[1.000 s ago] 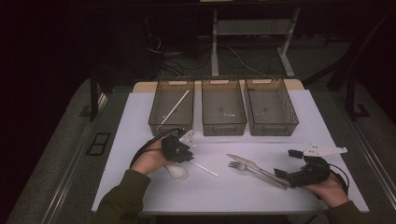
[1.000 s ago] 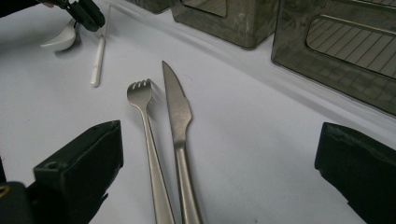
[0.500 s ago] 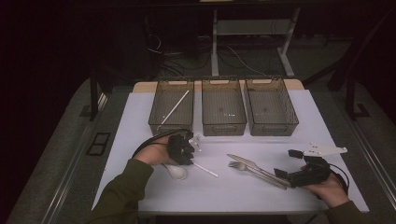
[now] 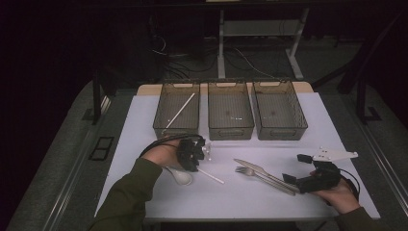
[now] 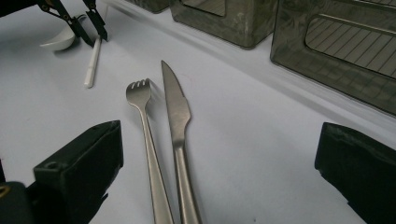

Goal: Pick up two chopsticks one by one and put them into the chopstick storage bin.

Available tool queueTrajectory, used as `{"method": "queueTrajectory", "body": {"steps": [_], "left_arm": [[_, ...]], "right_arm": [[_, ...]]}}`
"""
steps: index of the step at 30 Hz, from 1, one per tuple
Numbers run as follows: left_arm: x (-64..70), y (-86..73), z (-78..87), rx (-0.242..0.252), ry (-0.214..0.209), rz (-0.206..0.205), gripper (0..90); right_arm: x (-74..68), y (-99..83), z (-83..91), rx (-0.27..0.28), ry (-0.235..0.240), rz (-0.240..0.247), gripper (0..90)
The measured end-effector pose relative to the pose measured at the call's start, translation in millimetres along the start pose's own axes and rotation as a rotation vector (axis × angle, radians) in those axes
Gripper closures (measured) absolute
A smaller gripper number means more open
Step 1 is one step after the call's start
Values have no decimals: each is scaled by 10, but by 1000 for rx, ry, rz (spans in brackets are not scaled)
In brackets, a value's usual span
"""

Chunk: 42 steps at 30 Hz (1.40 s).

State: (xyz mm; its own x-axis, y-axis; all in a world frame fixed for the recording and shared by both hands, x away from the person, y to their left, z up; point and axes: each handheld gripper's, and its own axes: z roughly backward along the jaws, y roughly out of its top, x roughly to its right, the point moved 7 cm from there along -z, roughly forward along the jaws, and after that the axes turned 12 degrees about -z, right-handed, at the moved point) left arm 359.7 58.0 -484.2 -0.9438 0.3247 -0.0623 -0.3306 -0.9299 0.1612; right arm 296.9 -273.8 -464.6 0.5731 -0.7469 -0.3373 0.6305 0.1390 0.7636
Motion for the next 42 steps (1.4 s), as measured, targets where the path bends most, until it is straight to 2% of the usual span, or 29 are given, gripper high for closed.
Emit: {"method": "queueTrajectory", "body": {"steps": [5,6,11,18,23,26,33,42], "left_arm": [[19,4,1,0,-13,-18,764],[1,6,3,-2,-7,-41,769],[14,9,1,2,-21,-44,790],[-1,11,-3,8,-18,-55,837],[-3,9,-2,11,-18,-62,839],[-23,14,2,16,2,-61,839],[-189,38,82,31,63,4,840],[-438,57,424,126,135,149,840]], "right_arm": [[-3,-1,-7,-2,1,-1,10],[-4,-1,-8,-3,1,-1,10],[-9,0,-9,-3,3,0,10],[-8,0,-11,-3,4,1,10],[-5,0,-9,-3,3,-1,10],[-6,-1,-14,-4,3,0,10],[-1,1,-6,-1,3,-4,10],[9,-3,-1,-1,2,-6,10]]}}
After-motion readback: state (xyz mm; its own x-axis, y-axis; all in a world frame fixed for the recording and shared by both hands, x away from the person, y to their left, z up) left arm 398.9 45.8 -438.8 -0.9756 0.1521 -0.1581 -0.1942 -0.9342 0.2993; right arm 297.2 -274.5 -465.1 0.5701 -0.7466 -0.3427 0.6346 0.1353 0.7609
